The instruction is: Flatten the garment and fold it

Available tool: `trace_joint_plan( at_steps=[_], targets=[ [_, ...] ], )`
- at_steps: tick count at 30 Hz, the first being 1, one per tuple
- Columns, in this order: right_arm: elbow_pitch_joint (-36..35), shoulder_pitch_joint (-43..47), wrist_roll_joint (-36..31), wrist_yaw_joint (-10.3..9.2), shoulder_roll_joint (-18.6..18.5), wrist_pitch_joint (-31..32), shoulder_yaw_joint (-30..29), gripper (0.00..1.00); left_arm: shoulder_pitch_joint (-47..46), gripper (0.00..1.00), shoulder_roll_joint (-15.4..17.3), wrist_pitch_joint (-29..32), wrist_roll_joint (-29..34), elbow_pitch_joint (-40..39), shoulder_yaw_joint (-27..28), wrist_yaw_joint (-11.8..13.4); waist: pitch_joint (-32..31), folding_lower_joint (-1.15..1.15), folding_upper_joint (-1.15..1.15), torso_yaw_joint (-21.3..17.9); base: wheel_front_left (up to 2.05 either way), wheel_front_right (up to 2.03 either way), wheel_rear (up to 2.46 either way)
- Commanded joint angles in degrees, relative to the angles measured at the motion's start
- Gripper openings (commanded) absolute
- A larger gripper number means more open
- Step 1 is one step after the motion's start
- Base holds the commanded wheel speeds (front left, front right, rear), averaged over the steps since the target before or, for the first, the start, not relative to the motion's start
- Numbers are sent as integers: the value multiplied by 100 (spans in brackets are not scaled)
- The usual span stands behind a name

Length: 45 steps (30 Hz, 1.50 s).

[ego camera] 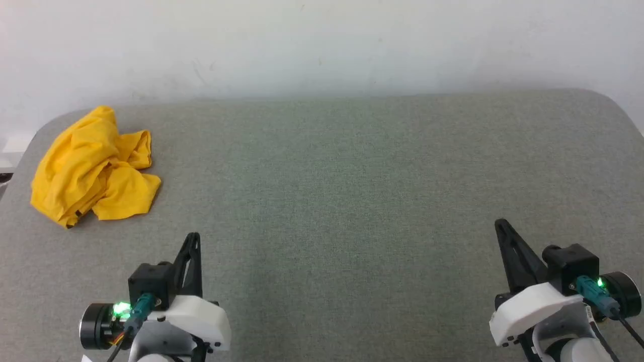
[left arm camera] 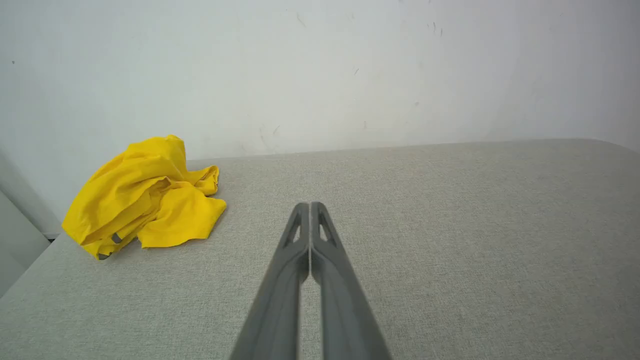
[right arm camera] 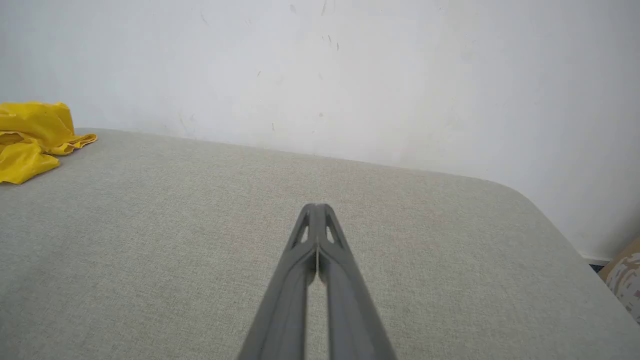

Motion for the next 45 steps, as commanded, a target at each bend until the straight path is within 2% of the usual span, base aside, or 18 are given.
trace_joint_plan(
  at_steps=[1,34,35,45],
  targets=[
    [-38,-30,-43,-12,16,3,-3,0,-74,0,-30,-4,38,7,18,-47,0,0,0,0,0,0,0],
    [2,0,4,0,-1,-1,-1,0,2,0,1,0,-2,-2,-2,2,0,0,0,0,0,0,0],
    [8,1,5,0,-2,-2,-2,100,4,100,2,-1,-4,-2,-5,2,0,0,0,0,0,0,0],
    [27,22,119,-1,-2,-80,-61,100,27,100,0,-79,-84,-70,-7,0,4,0,0,-1,0,0,0]
  ],
)
